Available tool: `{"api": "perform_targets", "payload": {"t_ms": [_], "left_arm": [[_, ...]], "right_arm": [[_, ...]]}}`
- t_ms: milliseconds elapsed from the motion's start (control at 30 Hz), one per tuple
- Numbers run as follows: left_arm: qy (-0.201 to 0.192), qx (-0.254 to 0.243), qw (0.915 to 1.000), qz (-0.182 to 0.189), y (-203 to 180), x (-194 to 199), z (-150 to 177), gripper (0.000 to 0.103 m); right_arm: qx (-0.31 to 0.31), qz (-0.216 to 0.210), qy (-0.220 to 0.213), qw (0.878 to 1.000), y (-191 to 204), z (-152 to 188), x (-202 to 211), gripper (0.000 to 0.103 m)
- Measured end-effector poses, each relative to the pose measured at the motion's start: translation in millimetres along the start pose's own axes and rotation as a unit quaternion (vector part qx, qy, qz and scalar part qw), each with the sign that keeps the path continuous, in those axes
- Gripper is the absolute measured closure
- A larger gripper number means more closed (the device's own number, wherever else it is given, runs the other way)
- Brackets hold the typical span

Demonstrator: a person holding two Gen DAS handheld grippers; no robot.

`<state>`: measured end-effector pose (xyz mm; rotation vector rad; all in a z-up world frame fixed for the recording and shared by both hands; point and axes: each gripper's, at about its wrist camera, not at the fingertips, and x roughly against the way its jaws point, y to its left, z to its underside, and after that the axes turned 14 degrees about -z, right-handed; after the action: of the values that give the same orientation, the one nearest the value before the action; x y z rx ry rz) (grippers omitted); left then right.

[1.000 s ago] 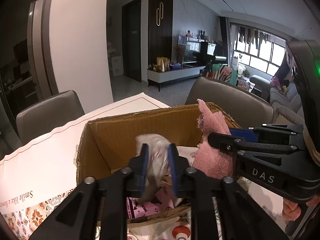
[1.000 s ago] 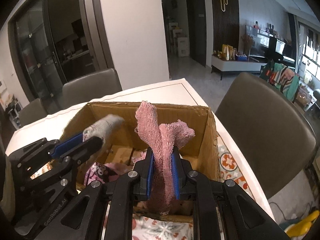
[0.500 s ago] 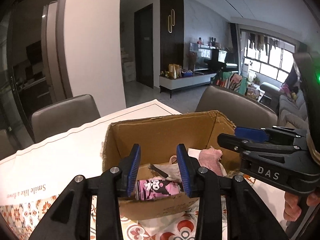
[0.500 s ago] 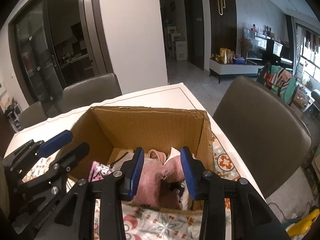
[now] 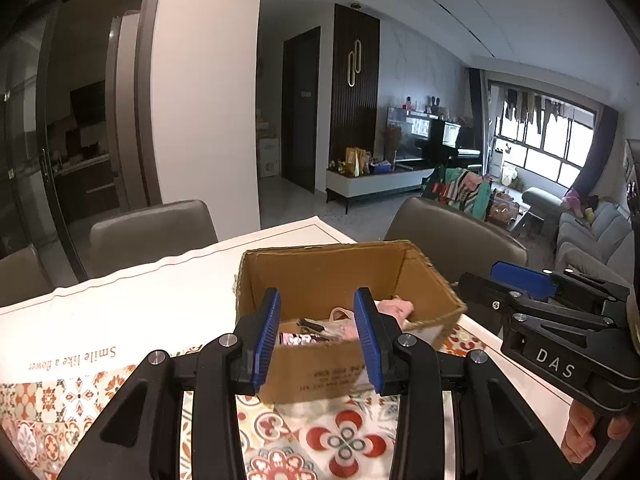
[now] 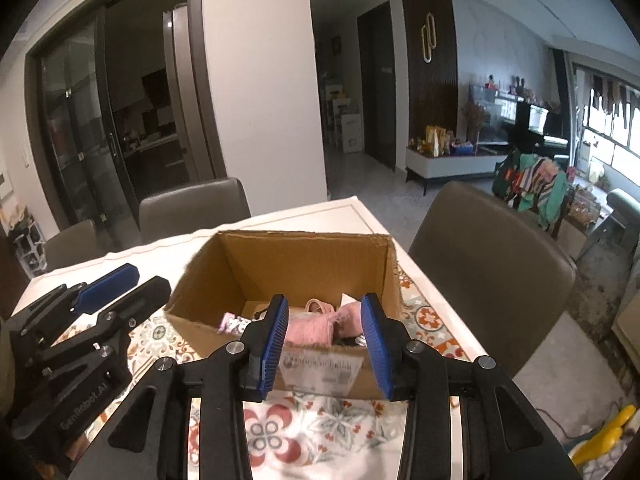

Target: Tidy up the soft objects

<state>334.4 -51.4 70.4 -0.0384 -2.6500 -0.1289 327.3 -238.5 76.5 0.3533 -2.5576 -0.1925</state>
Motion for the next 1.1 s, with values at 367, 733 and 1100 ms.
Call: {"api": "perform_targets", "payload": {"t_ms": [367,733,1100], "left_arm": [[-0.032,0.009,0.9994,-0.008,-2.4,84.1,11.9,0.059],[-0.050,0.015,0.9981,-0.033,-3.9,144.4,44.9,0.037],[-0.078,0.015,0.9950,-0.061,-3.5,183.1,71.2,0.018]], "right_arm": [[0.012,0.012,-0.043,0.999,26.7,21.7,77.8,0.063],[0.017,0.028,-0.070,0.997,47.8,59.3,149.9,0.057],[-0.004,0.037,-0.081,0.996,50.8,95.2,186.1,0.050]]}}
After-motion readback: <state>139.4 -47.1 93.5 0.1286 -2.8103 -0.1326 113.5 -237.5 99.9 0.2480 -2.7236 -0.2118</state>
